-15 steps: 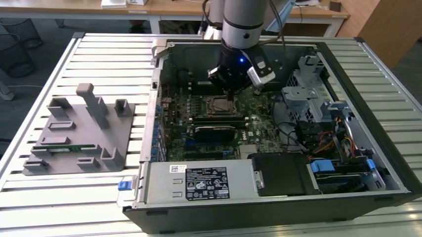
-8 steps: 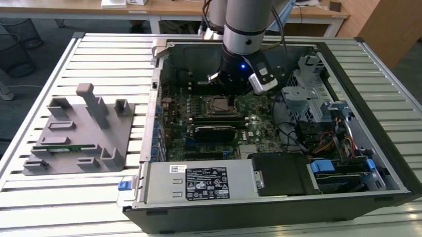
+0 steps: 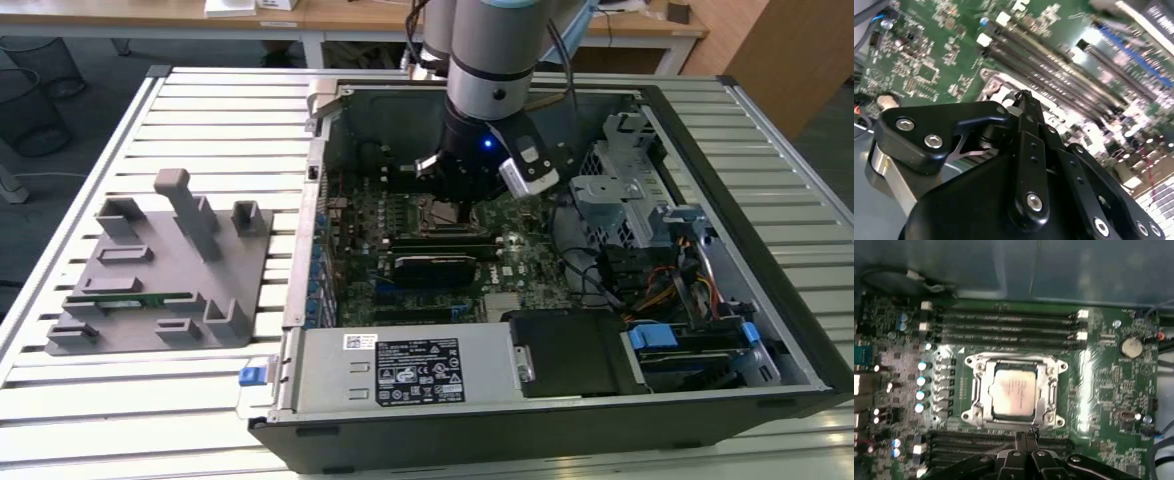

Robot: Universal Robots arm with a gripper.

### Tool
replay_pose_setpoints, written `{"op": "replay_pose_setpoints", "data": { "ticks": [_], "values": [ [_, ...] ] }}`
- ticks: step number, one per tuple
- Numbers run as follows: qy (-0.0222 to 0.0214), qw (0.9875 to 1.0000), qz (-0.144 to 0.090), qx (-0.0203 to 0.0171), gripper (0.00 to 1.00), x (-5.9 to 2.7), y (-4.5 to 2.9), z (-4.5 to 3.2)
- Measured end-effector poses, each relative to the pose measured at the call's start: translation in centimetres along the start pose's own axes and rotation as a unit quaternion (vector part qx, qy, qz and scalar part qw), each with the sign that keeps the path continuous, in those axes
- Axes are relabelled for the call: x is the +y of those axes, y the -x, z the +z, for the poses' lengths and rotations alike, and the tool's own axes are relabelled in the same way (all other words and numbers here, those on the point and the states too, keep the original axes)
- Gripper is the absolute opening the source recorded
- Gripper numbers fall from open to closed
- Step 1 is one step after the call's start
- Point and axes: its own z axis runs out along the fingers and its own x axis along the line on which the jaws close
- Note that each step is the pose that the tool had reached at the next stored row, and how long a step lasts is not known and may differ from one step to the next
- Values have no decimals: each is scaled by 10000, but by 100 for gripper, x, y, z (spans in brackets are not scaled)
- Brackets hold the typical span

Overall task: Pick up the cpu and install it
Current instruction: 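Install the second cpu locking lever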

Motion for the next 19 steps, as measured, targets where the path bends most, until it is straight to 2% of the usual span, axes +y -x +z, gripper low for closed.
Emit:
{"op": "replay_pose_setpoints", "data": {
  "ticks": [3,7,14,16,19],
  "values": [
    [4,10000,-1,0,11,-62,-60,0],
    [11,10000,-1,-1,11,-76,-183,13],
    [23,10000,-1,0,11,-78,-217,119],
    [66,10000,-2,-1,11,-84,-229,133],
    [169,9999,-3,-6,11,-100,-277,144]
  ]
}}
